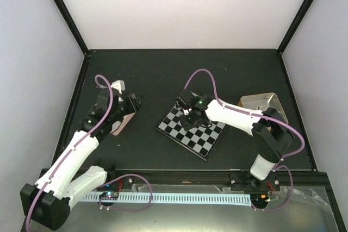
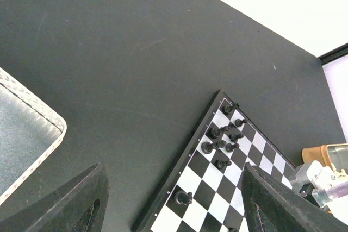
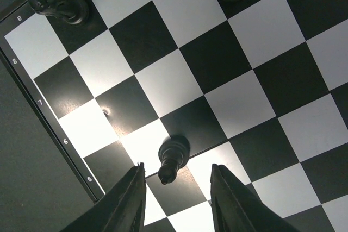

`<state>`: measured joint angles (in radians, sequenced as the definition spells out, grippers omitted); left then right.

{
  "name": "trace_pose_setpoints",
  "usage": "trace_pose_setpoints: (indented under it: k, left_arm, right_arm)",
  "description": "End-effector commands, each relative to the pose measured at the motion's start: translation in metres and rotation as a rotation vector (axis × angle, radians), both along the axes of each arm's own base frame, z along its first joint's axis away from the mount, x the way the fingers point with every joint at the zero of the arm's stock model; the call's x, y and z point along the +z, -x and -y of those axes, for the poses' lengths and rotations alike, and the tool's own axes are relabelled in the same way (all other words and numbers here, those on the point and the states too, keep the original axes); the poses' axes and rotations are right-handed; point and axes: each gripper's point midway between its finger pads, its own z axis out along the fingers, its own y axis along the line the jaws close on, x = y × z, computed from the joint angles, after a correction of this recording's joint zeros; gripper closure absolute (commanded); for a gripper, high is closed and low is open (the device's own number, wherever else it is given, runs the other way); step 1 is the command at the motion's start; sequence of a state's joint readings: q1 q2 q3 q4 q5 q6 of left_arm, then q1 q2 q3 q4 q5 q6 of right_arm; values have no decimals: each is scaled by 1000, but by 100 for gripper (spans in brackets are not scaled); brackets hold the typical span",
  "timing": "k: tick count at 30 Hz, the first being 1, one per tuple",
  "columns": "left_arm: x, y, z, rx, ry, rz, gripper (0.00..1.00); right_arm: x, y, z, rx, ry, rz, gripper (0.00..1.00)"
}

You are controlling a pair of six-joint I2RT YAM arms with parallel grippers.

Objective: Set up the chess pieces on the board
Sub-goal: Place the chess piece on the chessboard.

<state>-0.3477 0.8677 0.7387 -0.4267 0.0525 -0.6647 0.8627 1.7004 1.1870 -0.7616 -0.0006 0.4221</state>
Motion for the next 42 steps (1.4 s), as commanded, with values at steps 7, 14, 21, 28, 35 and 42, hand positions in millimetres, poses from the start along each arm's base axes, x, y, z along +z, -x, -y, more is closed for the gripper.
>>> trace_pose_setpoints:
  k: [7, 14, 21, 28, 35, 42]
  left_arm:
    - [20, -5, 1, -11, -4, 41, 32]
    - [19, -5, 2, -11, -4, 36, 32]
    - [21, -6, 1, -10, -10, 40, 31]
    - [22, -5, -1, -5, -21, 45, 31]
    - [27, -6, -5, 12, -34, 55, 31]
    - [28, -4, -9, 25, -47, 57, 31]
  right_arm:
    - [-4, 2, -2, -1, -20, -5, 66]
    - [-14, 4, -6, 15, -11, -21, 70]
    - [-17, 4, -7, 20, 4, -24, 87]
    - [-6, -3, -12, 12, -13, 10, 99]
    - [20, -32, -32, -18, -48, 98, 99]
    - [40, -64, -58, -27, -63, 173, 99]
